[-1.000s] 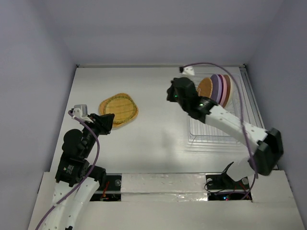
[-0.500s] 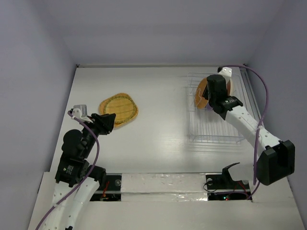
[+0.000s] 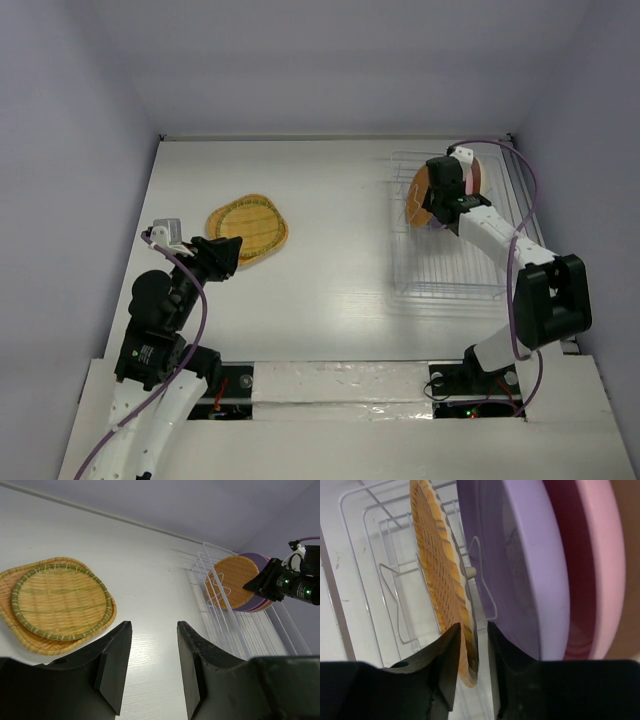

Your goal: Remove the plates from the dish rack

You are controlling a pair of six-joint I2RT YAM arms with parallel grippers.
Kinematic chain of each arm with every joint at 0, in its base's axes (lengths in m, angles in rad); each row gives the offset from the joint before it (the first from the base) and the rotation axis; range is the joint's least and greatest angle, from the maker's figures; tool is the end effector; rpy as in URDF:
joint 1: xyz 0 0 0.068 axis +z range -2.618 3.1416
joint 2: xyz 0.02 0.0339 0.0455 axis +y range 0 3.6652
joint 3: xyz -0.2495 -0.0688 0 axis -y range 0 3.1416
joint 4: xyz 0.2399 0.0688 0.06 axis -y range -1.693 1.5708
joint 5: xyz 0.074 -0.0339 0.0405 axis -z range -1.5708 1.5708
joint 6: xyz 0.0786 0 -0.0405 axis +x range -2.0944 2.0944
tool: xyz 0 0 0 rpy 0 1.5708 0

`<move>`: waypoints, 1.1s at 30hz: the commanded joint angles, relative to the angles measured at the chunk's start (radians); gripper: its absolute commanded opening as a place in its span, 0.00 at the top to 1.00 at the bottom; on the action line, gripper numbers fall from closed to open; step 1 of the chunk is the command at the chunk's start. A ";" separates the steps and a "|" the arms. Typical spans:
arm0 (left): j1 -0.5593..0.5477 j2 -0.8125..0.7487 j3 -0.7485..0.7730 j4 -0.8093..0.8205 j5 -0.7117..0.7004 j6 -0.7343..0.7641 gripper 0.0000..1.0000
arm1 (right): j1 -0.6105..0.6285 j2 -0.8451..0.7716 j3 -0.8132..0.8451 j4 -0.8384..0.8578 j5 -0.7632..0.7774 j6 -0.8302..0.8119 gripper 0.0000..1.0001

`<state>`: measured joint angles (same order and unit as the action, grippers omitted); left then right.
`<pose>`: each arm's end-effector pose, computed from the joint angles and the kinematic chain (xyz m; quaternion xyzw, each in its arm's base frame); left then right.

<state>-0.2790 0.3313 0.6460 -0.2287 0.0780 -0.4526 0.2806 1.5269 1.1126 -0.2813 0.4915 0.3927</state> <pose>0.1381 -0.0459 0.3391 -0.0299 0.6755 -0.2880 0.6781 0.3589 0.0648 0.2293 0.1522 0.8714 -0.0722 0.4607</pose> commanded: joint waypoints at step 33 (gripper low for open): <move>0.017 0.012 0.007 0.052 0.023 0.005 0.61 | 0.374 -0.155 0.193 0.236 -0.333 0.108 1.00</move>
<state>-0.2668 0.3328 0.6456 -0.2283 0.0895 -0.4526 0.5648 1.2282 1.2682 -0.2493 0.3374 0.3725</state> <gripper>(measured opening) 0.386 0.114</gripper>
